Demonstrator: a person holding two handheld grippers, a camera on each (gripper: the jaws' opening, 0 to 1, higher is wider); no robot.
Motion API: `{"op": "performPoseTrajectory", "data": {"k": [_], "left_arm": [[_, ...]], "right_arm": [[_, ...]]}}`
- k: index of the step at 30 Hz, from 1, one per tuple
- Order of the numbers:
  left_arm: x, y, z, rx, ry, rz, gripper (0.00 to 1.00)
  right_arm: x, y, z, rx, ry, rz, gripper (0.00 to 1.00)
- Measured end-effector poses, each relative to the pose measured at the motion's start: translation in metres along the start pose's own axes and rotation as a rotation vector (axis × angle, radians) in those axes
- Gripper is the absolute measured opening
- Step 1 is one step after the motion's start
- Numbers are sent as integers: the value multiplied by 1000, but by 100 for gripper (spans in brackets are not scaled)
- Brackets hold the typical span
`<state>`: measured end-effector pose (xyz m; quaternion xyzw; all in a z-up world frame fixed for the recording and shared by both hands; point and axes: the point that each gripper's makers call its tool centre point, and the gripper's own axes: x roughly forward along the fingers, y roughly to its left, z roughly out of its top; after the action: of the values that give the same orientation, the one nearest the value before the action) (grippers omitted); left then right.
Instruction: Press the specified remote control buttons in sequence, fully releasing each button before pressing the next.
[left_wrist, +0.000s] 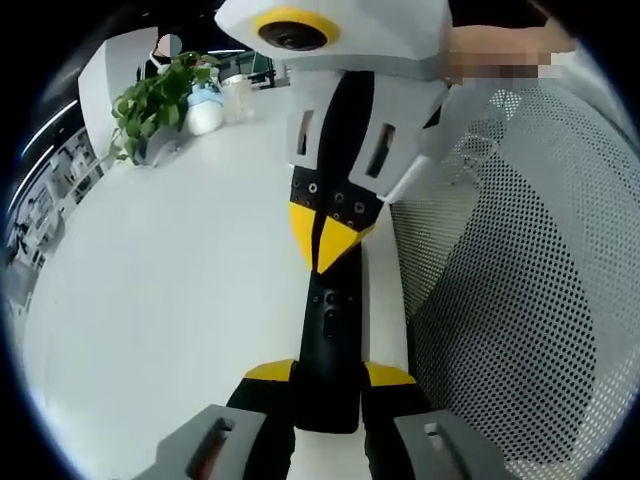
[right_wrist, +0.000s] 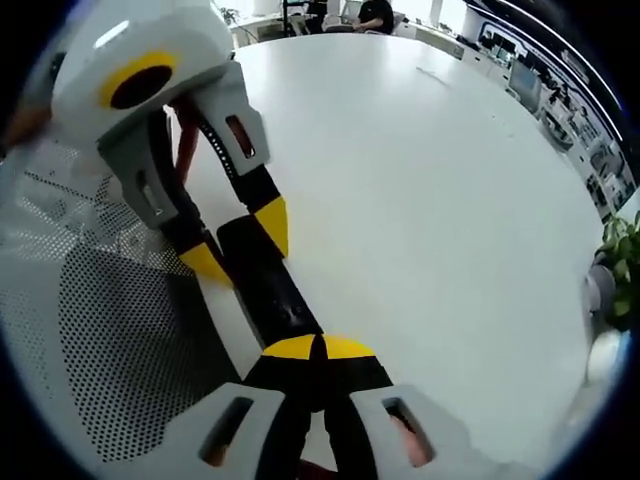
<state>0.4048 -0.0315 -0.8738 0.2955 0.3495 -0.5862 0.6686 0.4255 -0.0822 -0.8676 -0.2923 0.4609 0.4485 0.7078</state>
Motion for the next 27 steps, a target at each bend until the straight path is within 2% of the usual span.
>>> {"op": "performPoseTrajectory", "data": {"k": [27], "left_arm": [[0, 1, 0, 0, 1, 0, 24]], "right_arm": [[-1, 16, 4, 12, -11, 83, 0]]}}
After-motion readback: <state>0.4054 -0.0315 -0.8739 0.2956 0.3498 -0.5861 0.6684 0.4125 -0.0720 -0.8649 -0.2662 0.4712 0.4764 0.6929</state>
